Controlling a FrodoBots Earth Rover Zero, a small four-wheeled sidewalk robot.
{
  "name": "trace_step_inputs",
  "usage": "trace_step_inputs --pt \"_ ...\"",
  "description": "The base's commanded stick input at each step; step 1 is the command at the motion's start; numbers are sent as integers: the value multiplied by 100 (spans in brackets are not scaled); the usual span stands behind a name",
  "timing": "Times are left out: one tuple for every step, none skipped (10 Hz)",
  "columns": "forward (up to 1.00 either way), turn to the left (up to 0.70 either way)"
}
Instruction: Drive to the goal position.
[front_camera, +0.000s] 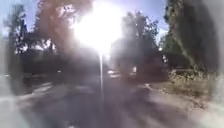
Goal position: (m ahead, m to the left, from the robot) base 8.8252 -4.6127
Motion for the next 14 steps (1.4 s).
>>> trace_step_inputs --pt "100 0" --pt "100 0" --pt "100 0" --pt "100 0" --pt "100 0" --pt "100 0" --pt "100 0" --pt "100 0" --pt "100 0" --pt "100 0" --pt "100 22" --pt "100 40" --pt "100 40" --pt "100 23"
